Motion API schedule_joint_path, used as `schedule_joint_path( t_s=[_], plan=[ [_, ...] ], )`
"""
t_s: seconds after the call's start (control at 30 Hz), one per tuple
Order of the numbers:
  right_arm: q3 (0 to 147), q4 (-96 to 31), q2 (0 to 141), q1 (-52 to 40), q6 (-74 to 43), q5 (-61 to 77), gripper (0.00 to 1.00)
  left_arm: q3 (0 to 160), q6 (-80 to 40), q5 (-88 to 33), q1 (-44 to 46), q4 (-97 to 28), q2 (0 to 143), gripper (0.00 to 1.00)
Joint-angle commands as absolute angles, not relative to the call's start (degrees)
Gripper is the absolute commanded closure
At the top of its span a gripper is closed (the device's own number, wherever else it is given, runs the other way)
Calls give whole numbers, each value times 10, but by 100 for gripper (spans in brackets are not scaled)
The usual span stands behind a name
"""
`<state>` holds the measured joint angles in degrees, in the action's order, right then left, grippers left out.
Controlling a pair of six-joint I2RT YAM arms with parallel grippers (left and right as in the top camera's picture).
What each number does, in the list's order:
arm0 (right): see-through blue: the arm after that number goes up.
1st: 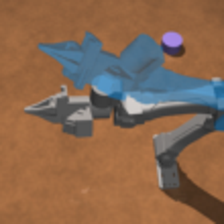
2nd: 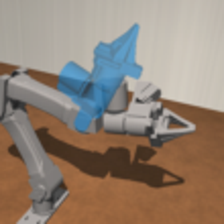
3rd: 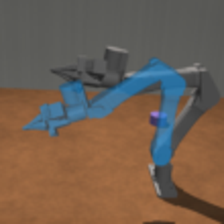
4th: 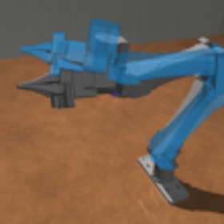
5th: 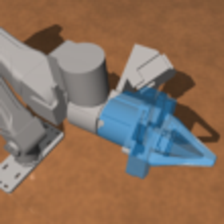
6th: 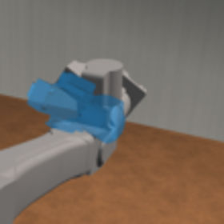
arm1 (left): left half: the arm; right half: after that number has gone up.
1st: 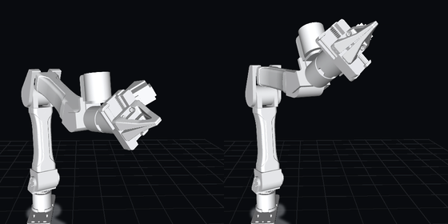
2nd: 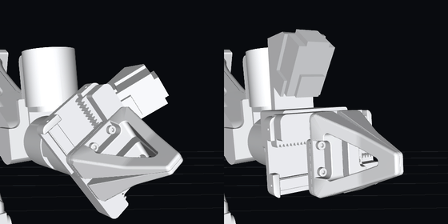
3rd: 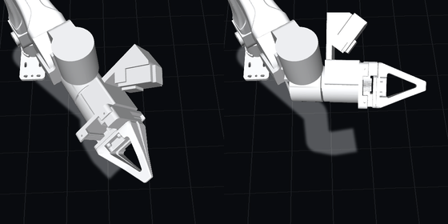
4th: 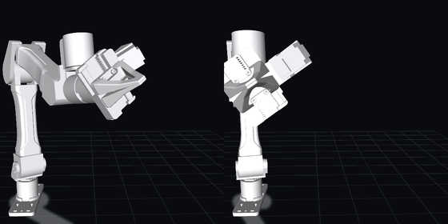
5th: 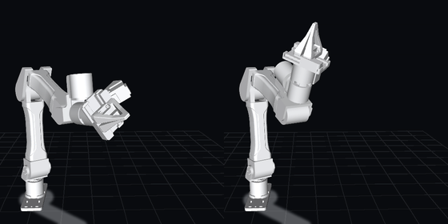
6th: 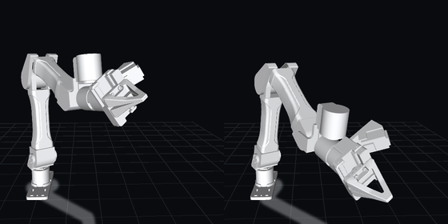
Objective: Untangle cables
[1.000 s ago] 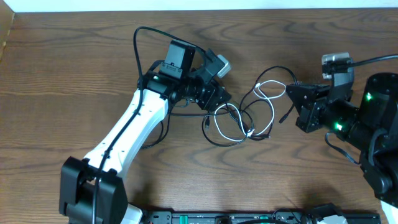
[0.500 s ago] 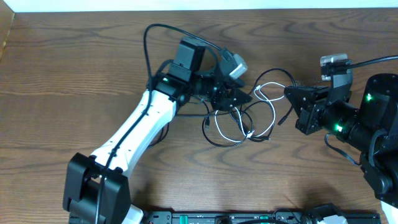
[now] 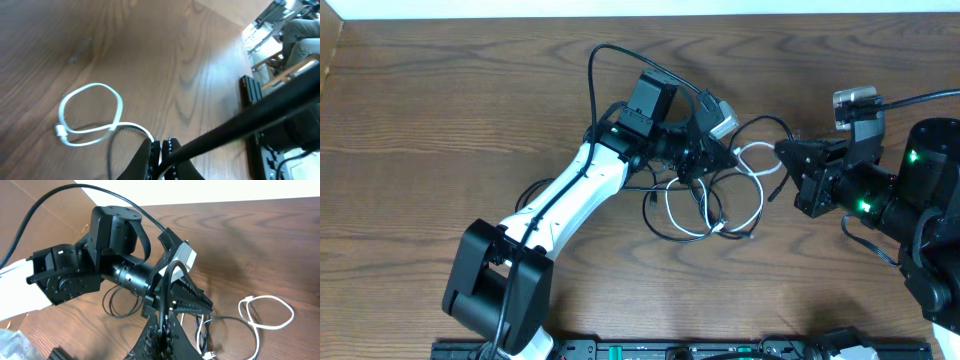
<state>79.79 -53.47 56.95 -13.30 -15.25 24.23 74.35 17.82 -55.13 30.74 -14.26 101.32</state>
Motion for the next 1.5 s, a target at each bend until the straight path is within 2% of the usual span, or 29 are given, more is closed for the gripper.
schedule_joint_path(
  t_s=[0.0,0.3,0.5,0.57,0.6,0.63,0.67,0.7,0.73,0.83,0.9,0.93,1.2,1.47],
  plan=[
    [811,-538,567,-126,-142,241,99,752,164,-518,299,-142,1017,92],
    [809,-604,603,-119,-141,83,99,752,143,-518,247,-184,970,93],
    [808,-609,679,-119,-141,-2,99,752,143,-518,212,-223,896,92],
    [808,-604,712,-119,-141,-18,96,752,143,-518,199,-230,870,92],
    [808,-600,731,-119,-141,-23,92,752,142,-517,192,-231,859,92],
    [808,-597,746,-119,-140,-22,81,752,135,-517,185,-231,847,92],
    [808,-595,761,-119,-141,-22,57,752,127,-515,178,-230,839,92],
    [808,-592,777,-120,-141,-20,44,753,122,-515,171,-230,829,92],
    [808,-591,792,-122,-141,-16,38,753,116,-515,165,-231,821,92],
    [808,-585,832,-135,-128,31,28,753,100,-516,151,-231,803,92],
    [808,-580,848,-147,-126,52,14,753,94,-516,148,-231,797,92],
    [808,-576,855,-156,-126,63,11,753,91,-516,148,-231,794,92],
    [808,-546,874,-223,-121,79,9,753,64,-521,148,-231,774,92],
    [802,-496,907,-234,-88,82,12,754,45,-535,148,-232,749,92]
  ],
)
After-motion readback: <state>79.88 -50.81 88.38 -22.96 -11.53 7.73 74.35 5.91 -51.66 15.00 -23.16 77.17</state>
